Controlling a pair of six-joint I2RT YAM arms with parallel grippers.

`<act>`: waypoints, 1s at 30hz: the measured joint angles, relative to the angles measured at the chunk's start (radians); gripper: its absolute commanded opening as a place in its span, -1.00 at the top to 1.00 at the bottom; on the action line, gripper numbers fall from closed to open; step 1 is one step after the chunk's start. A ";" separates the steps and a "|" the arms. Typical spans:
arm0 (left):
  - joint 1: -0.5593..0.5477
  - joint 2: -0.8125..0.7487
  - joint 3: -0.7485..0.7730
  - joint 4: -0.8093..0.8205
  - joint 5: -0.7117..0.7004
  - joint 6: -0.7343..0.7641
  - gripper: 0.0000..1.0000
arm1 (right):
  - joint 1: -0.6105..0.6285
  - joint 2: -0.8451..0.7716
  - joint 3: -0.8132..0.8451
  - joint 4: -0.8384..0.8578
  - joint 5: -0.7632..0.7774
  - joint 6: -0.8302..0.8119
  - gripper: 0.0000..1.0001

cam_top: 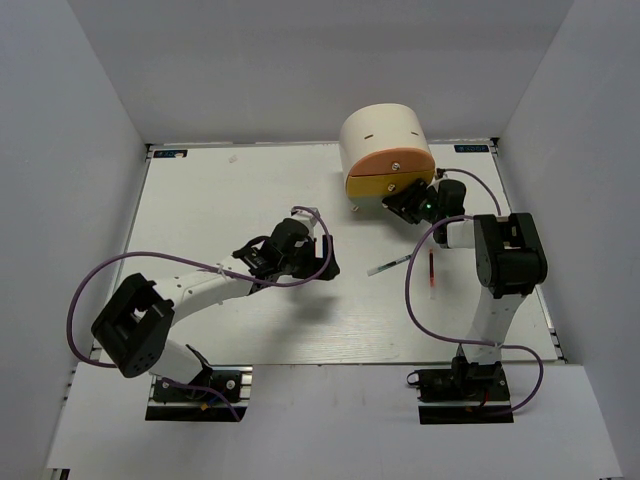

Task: Sort the stationery into containers
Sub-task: Open the drawer at the center of the board.

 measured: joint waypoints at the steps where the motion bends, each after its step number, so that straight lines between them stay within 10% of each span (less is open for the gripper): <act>1: 0.000 0.000 0.001 -0.001 0.000 0.000 -0.96 | 0.002 0.002 0.002 0.002 0.000 0.002 0.20; 8: 0.000 0.001 0.009 -0.010 0.000 0.000 -0.96 | 0.005 0.013 0.004 0.017 -0.008 0.012 0.47; 30: 0.000 0.019 0.023 0.005 0.008 0.000 -0.96 | -0.002 -0.135 -0.208 0.062 -0.047 0.014 0.27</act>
